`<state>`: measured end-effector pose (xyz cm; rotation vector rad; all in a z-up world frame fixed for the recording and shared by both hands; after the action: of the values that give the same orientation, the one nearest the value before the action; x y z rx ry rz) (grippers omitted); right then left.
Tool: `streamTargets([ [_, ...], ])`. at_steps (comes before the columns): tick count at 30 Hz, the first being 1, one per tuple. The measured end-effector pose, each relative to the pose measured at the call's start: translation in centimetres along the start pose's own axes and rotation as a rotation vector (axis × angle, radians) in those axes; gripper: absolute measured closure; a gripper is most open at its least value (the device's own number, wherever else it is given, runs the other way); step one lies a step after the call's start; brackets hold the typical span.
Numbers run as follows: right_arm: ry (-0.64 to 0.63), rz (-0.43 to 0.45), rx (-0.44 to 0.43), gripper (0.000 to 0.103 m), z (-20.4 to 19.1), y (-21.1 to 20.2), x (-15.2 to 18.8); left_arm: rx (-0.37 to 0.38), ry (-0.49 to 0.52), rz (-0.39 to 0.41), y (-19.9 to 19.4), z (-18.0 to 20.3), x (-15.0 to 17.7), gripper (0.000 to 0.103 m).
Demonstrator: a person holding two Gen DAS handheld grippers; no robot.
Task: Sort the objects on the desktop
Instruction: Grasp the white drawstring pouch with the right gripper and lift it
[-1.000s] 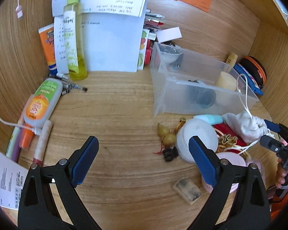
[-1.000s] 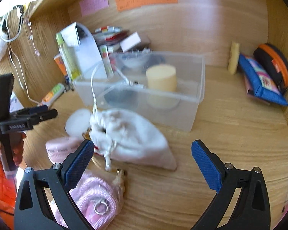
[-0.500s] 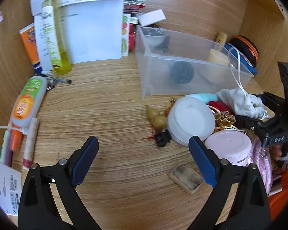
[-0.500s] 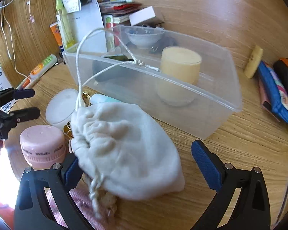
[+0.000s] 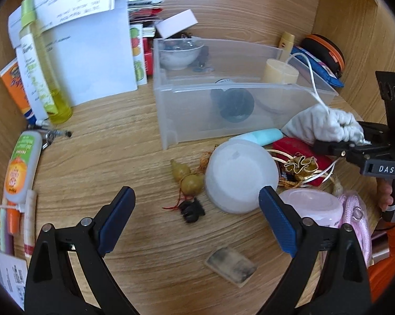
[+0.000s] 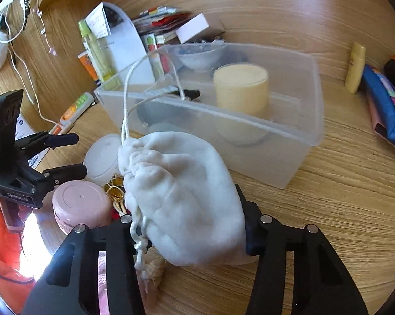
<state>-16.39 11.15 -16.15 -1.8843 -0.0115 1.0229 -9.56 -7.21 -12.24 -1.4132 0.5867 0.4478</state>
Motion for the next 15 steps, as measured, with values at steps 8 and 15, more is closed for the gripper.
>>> streamTargets([
  [8,0.040,0.057,-0.008,0.067,1.5,-1.7,-0.2,0.006,0.033,-0.003,0.8,0.9,-1.4,0.007],
  [15,0.042,0.104,-0.011,0.067,2.2,-2.5,-0.6,0.035,0.062,-0.008,0.2,2.7,-2.6,0.007],
])
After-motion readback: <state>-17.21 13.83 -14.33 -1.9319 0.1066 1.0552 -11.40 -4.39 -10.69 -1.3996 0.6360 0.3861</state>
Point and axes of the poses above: each gripper's, at about its wrist camera, not at the fingertips, and y roughly the way its jaws point, z to its right, x to its underside, the point moved 4 cm from there along y, roughly the way its jaws point
